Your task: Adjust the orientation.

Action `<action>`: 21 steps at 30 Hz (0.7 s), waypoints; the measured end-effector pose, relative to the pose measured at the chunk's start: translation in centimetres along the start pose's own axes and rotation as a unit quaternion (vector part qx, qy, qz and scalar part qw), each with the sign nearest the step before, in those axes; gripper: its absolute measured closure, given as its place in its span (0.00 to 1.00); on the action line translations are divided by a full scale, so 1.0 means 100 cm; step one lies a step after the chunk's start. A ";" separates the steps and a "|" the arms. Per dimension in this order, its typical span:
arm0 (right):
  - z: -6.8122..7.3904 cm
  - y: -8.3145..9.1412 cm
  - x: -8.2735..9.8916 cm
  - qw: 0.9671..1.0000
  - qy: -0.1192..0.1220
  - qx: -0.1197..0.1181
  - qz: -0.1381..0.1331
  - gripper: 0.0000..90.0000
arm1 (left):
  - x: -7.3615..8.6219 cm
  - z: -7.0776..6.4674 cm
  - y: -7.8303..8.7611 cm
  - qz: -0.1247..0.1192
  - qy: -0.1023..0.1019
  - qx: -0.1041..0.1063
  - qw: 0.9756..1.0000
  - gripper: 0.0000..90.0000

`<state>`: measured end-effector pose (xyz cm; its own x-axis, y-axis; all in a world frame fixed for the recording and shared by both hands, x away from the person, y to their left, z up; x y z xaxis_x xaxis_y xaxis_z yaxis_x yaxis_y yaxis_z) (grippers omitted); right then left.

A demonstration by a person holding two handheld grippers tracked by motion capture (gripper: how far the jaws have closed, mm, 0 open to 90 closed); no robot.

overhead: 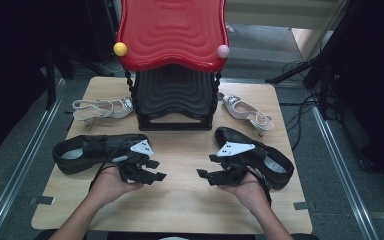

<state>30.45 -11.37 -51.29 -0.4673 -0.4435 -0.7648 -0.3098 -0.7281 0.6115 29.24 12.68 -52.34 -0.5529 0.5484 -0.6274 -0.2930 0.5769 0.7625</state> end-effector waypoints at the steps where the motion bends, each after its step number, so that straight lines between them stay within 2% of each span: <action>1: -0.001 0.002 -0.001 1.000 0.003 0.000 -0.003 0.38 | -0.001 0.000 0.000 -0.005 0.001 0.002 1.000 0.49; 3: -0.003 0.003 -0.001 1.000 0.003 0.009 -0.003 0.44 | -0.002 -0.001 0.001 -0.006 0.010 0.030 0.999 0.41; 4: -0.003 0.003 -0.001 1.000 0.003 0.009 -0.003 0.44 | -0.002 -0.001 0.001 -0.006 0.010 0.030 0.999 0.39; 5: -0.003 0.004 0.000 1.000 0.007 0.010 -0.002 0.47 | -0.002 -0.001 0.001 -0.006 0.014 0.050 0.999 0.39; 6: -0.005 0.005 0.000 1.000 0.003 0.018 0.007 0.49 | -0.003 -0.001 0.003 -0.005 0.009 0.040 0.999 0.40; 7: -0.005 0.005 0.000 1.000 -0.004 0.017 0.011 0.49 | -0.003 0.000 0.005 -0.006 0.004 0.032 0.999 0.46; 10: -0.006 0.005 0.000 1.000 -0.004 0.022 0.016 0.49 | -0.004 0.001 0.008 -0.006 -0.004 0.025 1.000 0.53; 11: -0.007 0.005 0.001 1.000 -0.001 0.023 0.021 0.49 | -0.005 0.002 0.008 -0.005 -0.006 0.024 1.000 0.52; 12: -0.006 0.004 0.002 0.999 -0.003 0.024 0.026 0.49 | -0.005 0.002 0.008 -0.006 -0.002 0.019 1.000 0.46; 13: -0.007 0.004 0.003 0.999 -0.002 0.023 0.031 0.49 | -0.005 0.002 0.007 0.002 0.008 0.021 1.000 0.37; 14: -0.006 0.003 0.004 0.999 -0.004 0.019 0.035 0.50 | -0.006 0.002 0.008 0.004 0.013 0.028 1.000 0.36; 17: -0.005 0.003 0.003 0.999 -0.005 0.009 0.038 0.55 | -0.007 0.000 0.008 0.003 0.006 0.019 1.000 0.40; 18: -0.004 0.003 0.002 0.999 -0.010 -0.004 0.034 0.53 | -0.008 0.000 0.010 0.005 -0.005 0.014 1.000 0.41; 21: -0.003 0.004 0.001 0.999 0.000 -0.005 0.033 0.54 | -0.008 0.001 0.012 -0.002 -0.004 0.020 1.000 0.44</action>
<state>30.54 -11.84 -51.21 -0.4860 -0.4904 -0.7234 -0.2709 -0.7024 0.6582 29.36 13.01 -50.91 -0.5453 0.5515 -0.6312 -0.2636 0.6020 0.7537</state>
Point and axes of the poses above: each handheld gripper's, and its own axes: y roughly backward along the jaws, x roughly out of its underside, z roughly to its left, the point moved 5 cm from there along -y, roughly forward along the jaws, and after that the axes turned 4 degrees about -x, right-handed, at the moved point
